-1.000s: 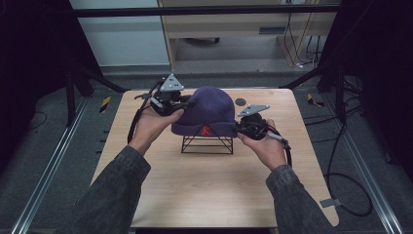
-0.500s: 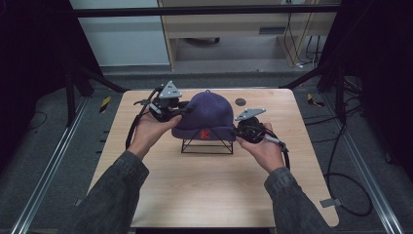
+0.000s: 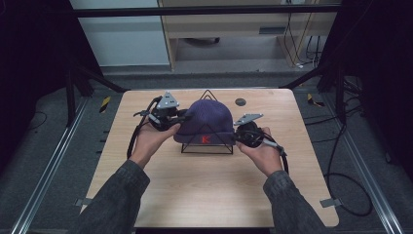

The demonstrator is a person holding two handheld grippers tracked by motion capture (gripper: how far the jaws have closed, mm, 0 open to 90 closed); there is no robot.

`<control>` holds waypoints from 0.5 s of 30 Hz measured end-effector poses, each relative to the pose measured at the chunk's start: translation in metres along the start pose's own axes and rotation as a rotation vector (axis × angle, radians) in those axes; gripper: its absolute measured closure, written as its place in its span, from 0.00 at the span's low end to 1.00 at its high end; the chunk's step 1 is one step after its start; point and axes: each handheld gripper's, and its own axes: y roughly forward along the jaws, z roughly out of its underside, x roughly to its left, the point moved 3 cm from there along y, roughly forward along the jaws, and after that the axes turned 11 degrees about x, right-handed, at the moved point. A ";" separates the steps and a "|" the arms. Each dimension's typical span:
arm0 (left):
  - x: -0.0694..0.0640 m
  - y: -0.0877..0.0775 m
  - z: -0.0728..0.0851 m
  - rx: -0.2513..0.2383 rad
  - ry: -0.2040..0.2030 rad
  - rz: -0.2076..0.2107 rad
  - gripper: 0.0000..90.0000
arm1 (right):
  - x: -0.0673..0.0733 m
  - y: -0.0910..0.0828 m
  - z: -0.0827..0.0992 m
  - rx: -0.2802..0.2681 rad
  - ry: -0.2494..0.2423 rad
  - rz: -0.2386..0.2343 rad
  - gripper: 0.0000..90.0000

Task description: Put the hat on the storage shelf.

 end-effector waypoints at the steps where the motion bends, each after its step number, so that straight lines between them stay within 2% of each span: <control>1: -0.001 0.000 0.000 0.006 0.009 -0.005 0.85 | 0.000 0.001 0.001 0.003 0.000 0.000 0.89; 4: -0.002 0.002 0.001 0.004 0.017 -0.012 0.85 | 0.001 0.005 0.004 0.012 0.001 -0.005 0.89; 10: -0.002 0.005 0.007 0.000 0.004 -0.001 0.84 | -0.002 0.008 0.011 0.021 0.018 -0.001 0.89; 15: -0.003 0.008 0.014 0.004 0.006 -0.005 0.84 | 0.000 0.015 0.018 0.026 0.027 -0.017 0.90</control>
